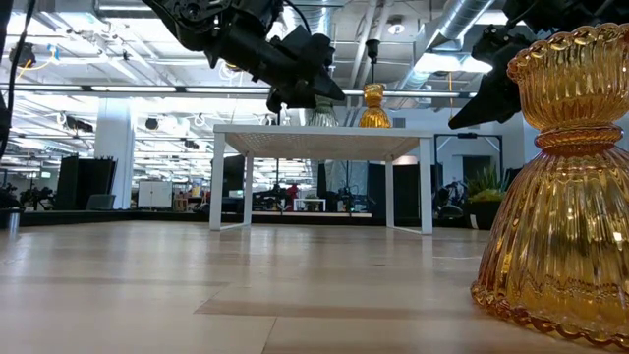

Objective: Pick & Place candle stick holders
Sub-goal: Put the clear candle holder on the shelf, then put the orange candle holder on the white shelf

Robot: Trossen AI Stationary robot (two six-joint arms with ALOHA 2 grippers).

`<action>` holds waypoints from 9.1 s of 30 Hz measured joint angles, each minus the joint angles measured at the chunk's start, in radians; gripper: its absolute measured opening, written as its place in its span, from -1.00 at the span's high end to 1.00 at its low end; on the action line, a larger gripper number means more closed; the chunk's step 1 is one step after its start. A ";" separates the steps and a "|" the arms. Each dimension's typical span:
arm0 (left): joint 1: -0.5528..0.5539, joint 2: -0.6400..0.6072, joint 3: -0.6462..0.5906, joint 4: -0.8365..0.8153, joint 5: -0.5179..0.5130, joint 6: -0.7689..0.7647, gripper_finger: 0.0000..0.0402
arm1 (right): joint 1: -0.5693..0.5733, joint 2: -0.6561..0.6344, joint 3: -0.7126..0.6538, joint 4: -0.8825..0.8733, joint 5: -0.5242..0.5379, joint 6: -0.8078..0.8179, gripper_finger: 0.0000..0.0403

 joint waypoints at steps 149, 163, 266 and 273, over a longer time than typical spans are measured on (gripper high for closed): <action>-0.282 -0.652 -0.483 -0.343 0.148 0.128 0.93 | 0.267 -0.001 0.000 -0.003 -0.054 0.246 1.00; -0.282 -1.022 -0.706 -0.278 0.148 0.128 0.97 | 0.392 -0.001 0.001 -0.067 0.052 0.315 1.00; -0.282 -0.866 -0.735 -0.207 0.156 -0.061 0.98 | 0.768 1.162 0.599 0.292 -0.055 0.496 1.00; -0.282 -0.866 -0.736 -0.206 0.156 -0.061 0.97 | 0.716 1.162 0.599 0.295 -0.013 0.451 1.00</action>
